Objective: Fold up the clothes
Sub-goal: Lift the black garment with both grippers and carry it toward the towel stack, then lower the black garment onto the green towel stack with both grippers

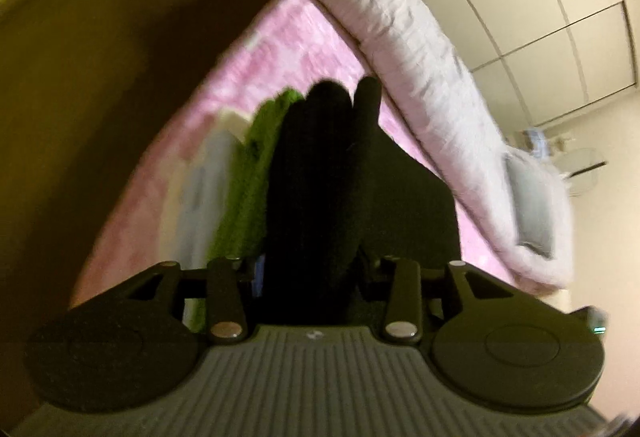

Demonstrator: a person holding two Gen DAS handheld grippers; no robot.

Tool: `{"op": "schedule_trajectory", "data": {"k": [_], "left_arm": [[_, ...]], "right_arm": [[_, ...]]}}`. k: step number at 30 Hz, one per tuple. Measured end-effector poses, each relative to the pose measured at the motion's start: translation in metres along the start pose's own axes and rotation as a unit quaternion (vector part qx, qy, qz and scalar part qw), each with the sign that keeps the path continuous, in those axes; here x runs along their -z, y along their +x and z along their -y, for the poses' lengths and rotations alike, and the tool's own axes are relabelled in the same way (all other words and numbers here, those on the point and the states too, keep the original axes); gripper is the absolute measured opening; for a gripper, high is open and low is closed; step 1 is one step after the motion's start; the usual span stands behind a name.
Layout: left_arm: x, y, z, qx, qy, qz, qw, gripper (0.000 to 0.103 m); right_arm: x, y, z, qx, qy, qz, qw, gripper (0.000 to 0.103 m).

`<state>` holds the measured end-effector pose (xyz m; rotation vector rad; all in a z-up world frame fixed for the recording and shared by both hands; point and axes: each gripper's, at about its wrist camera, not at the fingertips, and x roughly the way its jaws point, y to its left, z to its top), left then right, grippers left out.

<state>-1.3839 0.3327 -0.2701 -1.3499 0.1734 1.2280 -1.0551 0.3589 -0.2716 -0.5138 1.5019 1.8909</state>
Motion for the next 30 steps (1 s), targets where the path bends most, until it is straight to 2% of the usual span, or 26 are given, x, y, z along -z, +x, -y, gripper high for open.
{"op": "schedule_trajectory", "data": {"k": [4,6,8,12,15,18,21,25,28,30], "left_arm": [[0.010,-0.045,0.020,-0.057,0.023,0.059,0.9963,0.028],[0.021,-0.066,0.033,-0.065,0.050,0.072,0.9940,0.012],[0.036,-0.078,0.048,-0.065,0.096,0.064,0.9912,0.006],[0.065,-0.066,0.056,-0.079,0.162,0.023,0.9834,0.000],[0.074,-0.043,0.038,-0.102,0.148,0.015,0.9836,0.000],[0.076,-0.023,0.019,-0.095,0.114,0.024,0.9886,0.000],[0.077,-0.020,0.015,-0.087,0.114,0.035,0.9891,0.001],[0.080,-0.020,0.019,-0.097,0.122,0.035,0.9871,0.003],[0.077,-0.030,0.033,-0.118,0.142,0.036,0.9822,0.000],[0.073,-0.038,0.046,-0.118,0.165,0.044,0.9783,0.000]], "right_arm": [[0.005,-0.033,-0.023,0.058,-0.096,0.026,0.993,0.056],[0.013,-0.049,-0.040,0.076,-0.160,0.034,0.984,0.056],[0.025,-0.056,-0.056,0.076,-0.217,0.024,0.973,0.055],[0.051,-0.050,-0.079,0.072,-0.308,-0.008,0.949,0.035],[0.068,-0.026,-0.083,0.094,-0.350,-0.027,0.932,0.033],[0.077,-0.005,-0.081,0.118,-0.379,-0.036,0.917,0.033],[0.083,0.009,-0.077,0.142,-0.396,-0.037,0.906,0.033],[0.086,0.014,-0.076,0.151,-0.400,-0.037,0.903,0.034],[0.084,-0.006,-0.082,0.138,-0.377,-0.022,0.916,0.034],[0.084,-0.020,-0.083,0.130,-0.358,-0.011,0.925,0.034]]}}
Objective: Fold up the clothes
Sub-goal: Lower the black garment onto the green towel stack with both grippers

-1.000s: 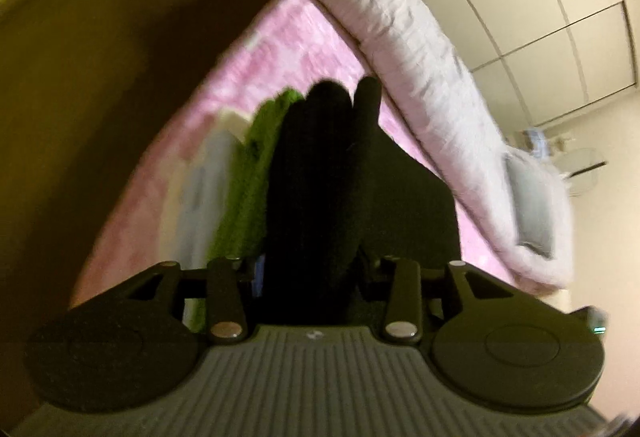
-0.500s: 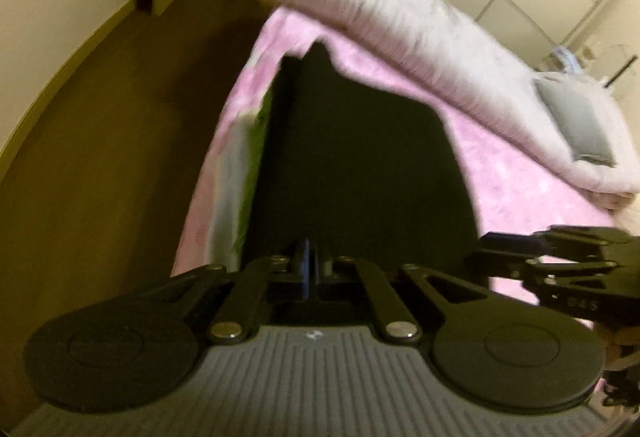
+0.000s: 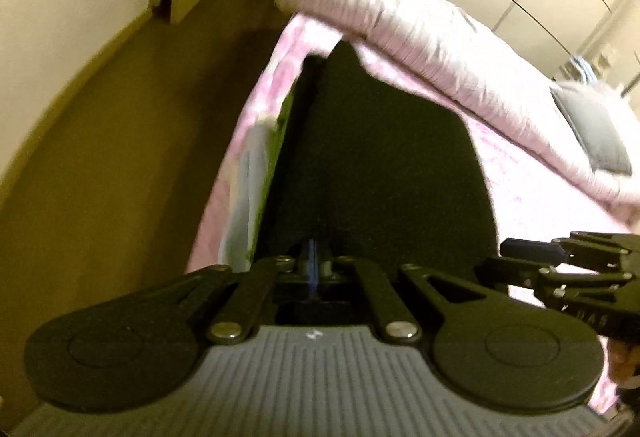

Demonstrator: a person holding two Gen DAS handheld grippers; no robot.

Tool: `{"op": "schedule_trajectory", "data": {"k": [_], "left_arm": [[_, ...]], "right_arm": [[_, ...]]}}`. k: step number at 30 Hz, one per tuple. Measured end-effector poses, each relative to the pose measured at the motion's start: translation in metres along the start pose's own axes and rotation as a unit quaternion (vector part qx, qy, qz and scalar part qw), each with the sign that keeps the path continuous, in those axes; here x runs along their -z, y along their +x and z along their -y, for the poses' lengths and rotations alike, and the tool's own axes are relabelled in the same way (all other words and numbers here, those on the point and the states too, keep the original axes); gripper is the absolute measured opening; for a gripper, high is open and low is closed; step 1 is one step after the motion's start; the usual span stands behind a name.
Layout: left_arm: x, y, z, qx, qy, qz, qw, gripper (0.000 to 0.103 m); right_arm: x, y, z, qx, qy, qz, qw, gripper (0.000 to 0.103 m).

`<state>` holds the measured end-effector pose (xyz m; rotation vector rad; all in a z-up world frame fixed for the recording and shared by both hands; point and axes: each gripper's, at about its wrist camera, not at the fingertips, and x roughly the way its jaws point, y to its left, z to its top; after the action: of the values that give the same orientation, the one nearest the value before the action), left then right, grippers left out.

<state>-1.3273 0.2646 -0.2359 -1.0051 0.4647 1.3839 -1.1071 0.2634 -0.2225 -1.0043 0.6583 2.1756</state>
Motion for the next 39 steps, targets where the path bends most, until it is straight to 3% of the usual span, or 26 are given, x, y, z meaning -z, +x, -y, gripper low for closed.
{"op": "schedule_trajectory", "data": {"k": [5,9,14,16,19,21,24,27,30,32,35,39], "left_arm": [[-0.026,-0.002,0.010,0.019,0.023,0.020,0.9994,0.000],[-0.049,0.025,0.012,0.020,0.035,0.011,0.9991,0.000],[-0.069,0.056,0.009,0.013,0.044,-0.003,0.9990,0.000],[-0.074,0.067,0.006,0.007,0.040,-0.009,0.9991,0.000],[-0.067,0.076,-0.003,0.000,0.024,-0.011,0.9996,0.001],[-0.059,0.080,-0.011,-0.001,0.003,-0.011,0.9999,0.002],[-0.061,0.085,-0.018,0.006,-0.015,-0.013,0.9998,0.002],[-0.067,0.086,-0.018,0.009,-0.012,-0.019,0.9997,0.003],[-0.065,0.084,-0.019,0.013,-0.011,-0.015,0.9997,0.003],[-0.063,0.085,-0.023,0.018,-0.023,-0.012,0.9995,0.003],[-0.061,0.086,-0.024,0.019,-0.022,-0.008,0.9995,0.003],[-0.060,0.082,-0.022,0.019,-0.016,-0.008,0.9997,0.002]], "right_arm": [[-0.006,-0.016,0.020,0.013,0.047,0.027,0.998,0.034],[-0.023,0.000,0.049,0.019,0.115,0.011,0.993,0.034],[-0.031,0.021,0.094,0.023,0.233,0.012,0.972,0.033],[-0.032,0.034,0.106,0.014,0.267,0.003,0.964,0.025],[-0.043,0.050,0.104,-0.009,0.256,-0.006,0.967,0.013],[-0.047,0.060,0.091,0.002,0.212,-0.007,0.977,0.013],[-0.054,0.067,0.087,0.010,0.178,-0.013,0.984,0.012],[-0.058,0.058,0.099,0.008,0.200,-0.018,0.980,0.013],[-0.060,0.031,0.094,0.004,0.199,0.016,0.980,0.013],[-0.056,0.021,0.090,-0.023,0.198,0.013,0.980,0.013],[-0.044,0.033,0.077,-0.031,0.181,-0.017,0.983,0.013],[-0.039,0.055,0.073,-0.020,0.172,-0.025,0.985,0.012]]}}
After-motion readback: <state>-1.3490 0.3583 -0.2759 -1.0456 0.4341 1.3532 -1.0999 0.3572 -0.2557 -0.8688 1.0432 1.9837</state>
